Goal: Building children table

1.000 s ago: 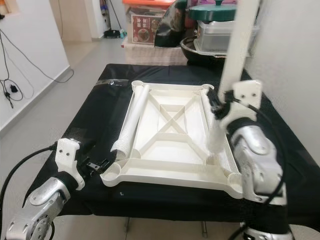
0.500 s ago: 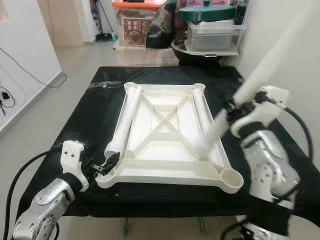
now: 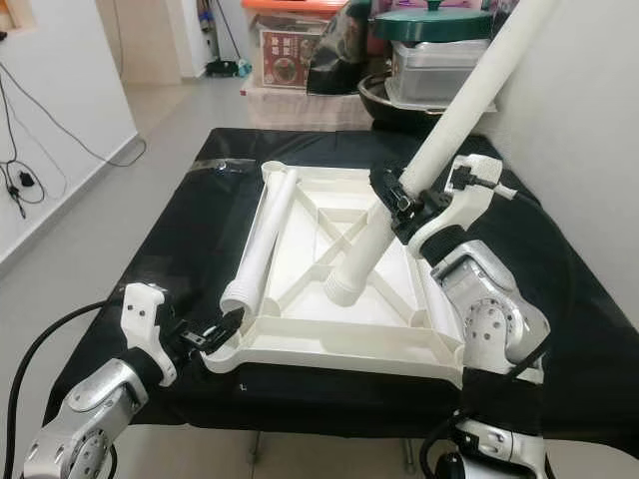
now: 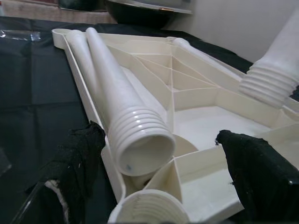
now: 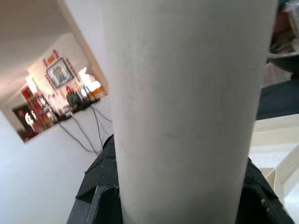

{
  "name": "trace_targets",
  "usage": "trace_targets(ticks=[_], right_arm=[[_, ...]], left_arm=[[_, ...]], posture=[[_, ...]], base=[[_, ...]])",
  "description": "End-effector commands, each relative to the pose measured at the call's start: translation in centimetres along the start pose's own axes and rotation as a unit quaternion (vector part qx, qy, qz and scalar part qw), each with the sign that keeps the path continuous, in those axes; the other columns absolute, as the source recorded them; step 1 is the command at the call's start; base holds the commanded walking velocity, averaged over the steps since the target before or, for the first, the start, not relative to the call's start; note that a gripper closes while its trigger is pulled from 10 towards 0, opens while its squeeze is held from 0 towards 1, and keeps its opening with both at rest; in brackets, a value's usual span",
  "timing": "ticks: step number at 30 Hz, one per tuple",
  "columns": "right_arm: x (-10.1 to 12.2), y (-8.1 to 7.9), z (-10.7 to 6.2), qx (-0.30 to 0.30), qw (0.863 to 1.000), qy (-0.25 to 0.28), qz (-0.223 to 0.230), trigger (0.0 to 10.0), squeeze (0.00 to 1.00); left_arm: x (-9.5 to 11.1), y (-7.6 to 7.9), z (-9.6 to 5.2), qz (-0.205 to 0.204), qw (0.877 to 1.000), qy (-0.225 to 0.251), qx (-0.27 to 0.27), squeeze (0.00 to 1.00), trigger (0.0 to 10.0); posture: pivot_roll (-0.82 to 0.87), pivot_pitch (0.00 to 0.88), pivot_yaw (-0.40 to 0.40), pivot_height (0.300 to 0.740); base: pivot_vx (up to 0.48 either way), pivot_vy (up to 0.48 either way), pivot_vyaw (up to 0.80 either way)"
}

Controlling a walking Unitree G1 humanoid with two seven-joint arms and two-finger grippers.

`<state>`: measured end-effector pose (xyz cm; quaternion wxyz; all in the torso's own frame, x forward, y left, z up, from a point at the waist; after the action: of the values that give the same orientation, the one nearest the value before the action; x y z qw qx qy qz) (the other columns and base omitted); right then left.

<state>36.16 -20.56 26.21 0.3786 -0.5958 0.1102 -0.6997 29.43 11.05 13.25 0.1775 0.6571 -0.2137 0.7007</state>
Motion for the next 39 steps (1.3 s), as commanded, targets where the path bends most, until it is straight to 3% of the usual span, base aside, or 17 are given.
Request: trace_targets(ticks=[1,3,5,6,13,18,30,34,39], right_arm=[[1.4,-0.6,0.3,0.013,0.999,0.024,0.019,0.0,0.0],[2.1,-1.2,0.8,0.027,0.996,0.048,0.076,0.0,0.0],[2.1,-1.6,1.1,0.036,0.993,0.055,0.102,0.0,0.0],[1.9,-2.7,1.9,0.055,0.987,0.068,0.138,0.0,0.0],[0.1,-5.2,3.4,0.095,0.981,0.052,0.159,0.0,0.0],[-1.0,-6.4,3.8,0.116,0.982,0.027,0.148,0.0,0.0],[-1.3,-6.4,3.3,0.12,0.983,0.017,0.138,0.0,0.0],[-1.7,-6.4,3.2,0.117,0.987,0.01,0.113,0.0,0.0],[-0.2,-2.9,2.6,0.039,0.999,0.017,0.012,0.0,0.0]], left_arm=[[-0.3,0.1,-0.3,-0.003,1.0,-0.006,-0.008,0.0,10.0],[-0.3,0.4,-0.3,-0.003,1.0,-0.007,-0.021,0.0,10.0],[-0.3,0.6,-0.3,-0.003,1.0,-0.008,-0.03,0.0,10.0],[-0.4,1.1,-0.4,0.004,0.999,-0.012,-0.052,0.0,10.0],[-0.5,1.6,-0.4,0.011,0.997,-0.015,-0.07,0.0,10.0],[-0.5,1.8,-0.5,0.007,0.997,-0.014,-0.073,0.0,10.0],[-0.4,2.0,-0.5,-0.003,0.996,-0.012,-0.091,0.0,10.0],[-0.4,2.1,-0.5,-0.003,0.996,-0.012,-0.092,0.0,10.0],[-0.4,2.1,-0.6,-0.004,0.996,-0.011,-0.09,0.0,10.0]], posture=[[-0.01,0.0,-0.032,0.74],[-0.01,0.0,-0.03,0.74],[0.0,0.0,-0.031,0.74],[0.0,0.0,-0.032,0.74],[0.01,0.0,-0.044,0.74],[0.02,0.0,-0.052,0.74],[0.01,0.0,-0.045,0.74],[0.01,0.0,-0.045,0.74],[0.0,0.0,-0.048,0.74]], base=[[0.0,0.0,0.0],[0.0,0.0,0.0],[0.0,0.0,0.0],[0.0,0.0,0.0],[0.0,0.0,0.0],[0.0,0.0,0.0],[0.0,0.0,0.0],[0.0,0.0,0.0],[0.0,0.0,0.0]])
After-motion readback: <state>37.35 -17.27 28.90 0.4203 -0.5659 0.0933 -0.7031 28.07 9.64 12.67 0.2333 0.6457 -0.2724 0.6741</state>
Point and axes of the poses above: a point about 5 cm out from each wrist's last joint towards the gripper, its own z axis pointing out of the wrist towards the gripper, its own x axis along the axis of the wrist's last joint, y = z × x, the point moved 4 cm from there along z, pointing out of the wrist towards the gripper, and after that the axes turned 13 degrees about z, right-handed, at the moved point
